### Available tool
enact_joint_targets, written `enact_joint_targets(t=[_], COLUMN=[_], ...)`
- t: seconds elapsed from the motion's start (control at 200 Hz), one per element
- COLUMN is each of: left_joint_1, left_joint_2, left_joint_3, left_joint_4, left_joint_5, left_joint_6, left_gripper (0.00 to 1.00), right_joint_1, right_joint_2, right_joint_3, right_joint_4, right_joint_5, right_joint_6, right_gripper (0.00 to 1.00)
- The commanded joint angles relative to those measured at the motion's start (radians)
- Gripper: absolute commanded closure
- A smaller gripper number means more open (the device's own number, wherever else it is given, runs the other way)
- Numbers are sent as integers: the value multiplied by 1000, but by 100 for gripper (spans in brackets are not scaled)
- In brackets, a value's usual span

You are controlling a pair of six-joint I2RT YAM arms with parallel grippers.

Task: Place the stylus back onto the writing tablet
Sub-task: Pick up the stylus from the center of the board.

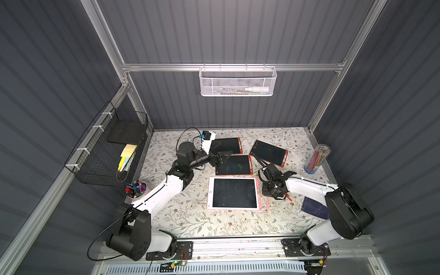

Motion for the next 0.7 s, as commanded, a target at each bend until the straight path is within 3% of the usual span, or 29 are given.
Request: enact_joint_targets(t=[0.0, 0.16, 0.3, 0.505, 0.695], left_joint_1=[-4, -5, -9, -15, -15], left_joint_2=[-25, -16, 7, 26, 16], left_joint_3=[-12, -11, -2, 10, -48], left_joint_4=[1, 2, -12, -85, -78], left_joint_5=[-2, 7, 82, 73, 105], left_joint_6=[-2, -2, 17, 67, 12], left_gripper=[1, 0, 1, 1, 1], right_joint_1=[6, 6, 6, 5, 6], right_joint_2=[-12, -12, -8, 0, -4], right_joint_3=[25, 36, 51, 76, 91], right_joint_4=[-15, -17, -19, -23, -23], right_joint_5=[0, 1, -3, -17, -28], right_joint_6=[-24, -33, -52, -77, -89], right_gripper=[83, 83, 84, 84, 84])
